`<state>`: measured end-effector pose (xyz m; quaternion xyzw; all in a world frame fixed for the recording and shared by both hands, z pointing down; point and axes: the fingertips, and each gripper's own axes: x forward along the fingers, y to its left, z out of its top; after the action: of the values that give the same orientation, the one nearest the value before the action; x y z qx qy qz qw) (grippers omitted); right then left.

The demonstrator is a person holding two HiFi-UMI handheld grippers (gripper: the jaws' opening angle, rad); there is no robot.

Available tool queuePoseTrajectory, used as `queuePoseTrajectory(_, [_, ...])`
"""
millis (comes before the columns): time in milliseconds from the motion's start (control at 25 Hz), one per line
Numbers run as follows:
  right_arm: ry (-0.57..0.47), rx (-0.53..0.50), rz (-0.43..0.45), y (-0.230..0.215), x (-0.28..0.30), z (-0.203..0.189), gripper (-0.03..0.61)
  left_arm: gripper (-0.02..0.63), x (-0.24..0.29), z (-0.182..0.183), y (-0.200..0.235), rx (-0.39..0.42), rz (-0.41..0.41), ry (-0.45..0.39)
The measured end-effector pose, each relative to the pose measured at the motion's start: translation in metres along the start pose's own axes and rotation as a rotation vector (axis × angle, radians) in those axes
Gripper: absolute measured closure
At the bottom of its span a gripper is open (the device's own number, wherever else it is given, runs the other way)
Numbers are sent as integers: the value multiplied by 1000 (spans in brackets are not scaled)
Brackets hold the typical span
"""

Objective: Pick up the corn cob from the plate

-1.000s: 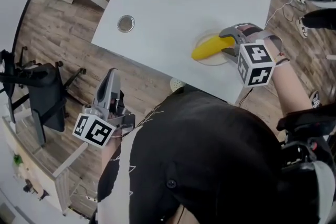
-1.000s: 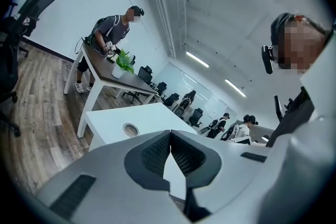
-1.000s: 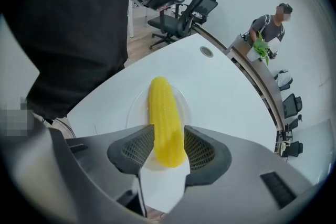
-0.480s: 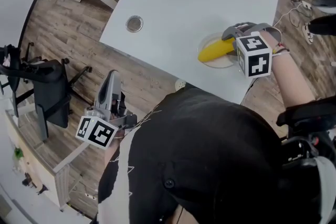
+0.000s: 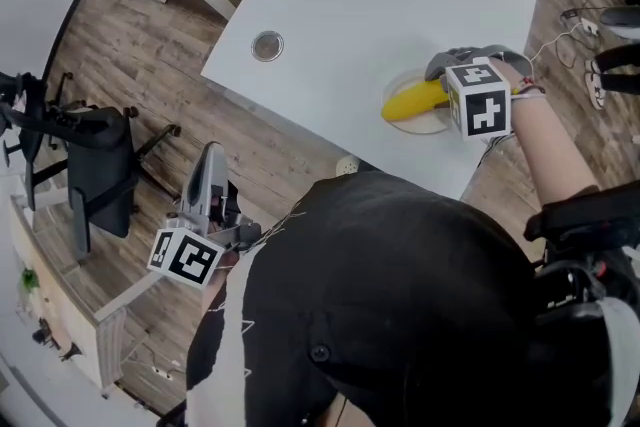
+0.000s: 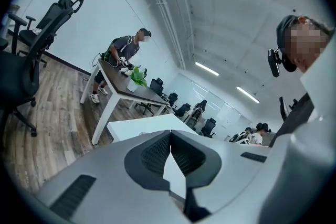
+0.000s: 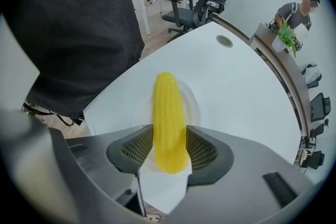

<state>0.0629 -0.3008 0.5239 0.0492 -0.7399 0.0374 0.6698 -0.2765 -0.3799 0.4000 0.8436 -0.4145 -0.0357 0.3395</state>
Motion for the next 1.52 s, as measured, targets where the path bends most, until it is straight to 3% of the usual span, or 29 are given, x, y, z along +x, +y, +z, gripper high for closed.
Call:
queuePoseTrajectory(320, [35, 3, 27, 3, 0, 1, 379, 600, -20, -1, 7, -14, 40, -20])
queuePoseTrajectory(400, [33, 18, 44, 5, 1, 3, 289, 600, -22, 0, 7, -11, 41, -23])
queuePoseTrajectory(440, [35, 18, 41, 4, 1, 4, 281, 600, -22, 0, 6, -8, 39, -26])
queuePoseTrajectory(640, [44, -9, -21, -3, 11, 6, 291, 600, -29, 0, 10, -13, 42, -33])
queuePoseTrajectory(720, [46, -25, -46, -4, 15, 7, 327, 600, -32, 0, 10, -18, 42, -35])
queuePoseTrajectory(1080, [44, -16, -49, -7, 22, 6, 322, 600, -30, -11, 3, -31, 33, -32])
queuePoseTrajectory(1520, [-63, 31, -46, -5, 31, 1, 310, 600, -59, -32, -8, -57, 135, -72])
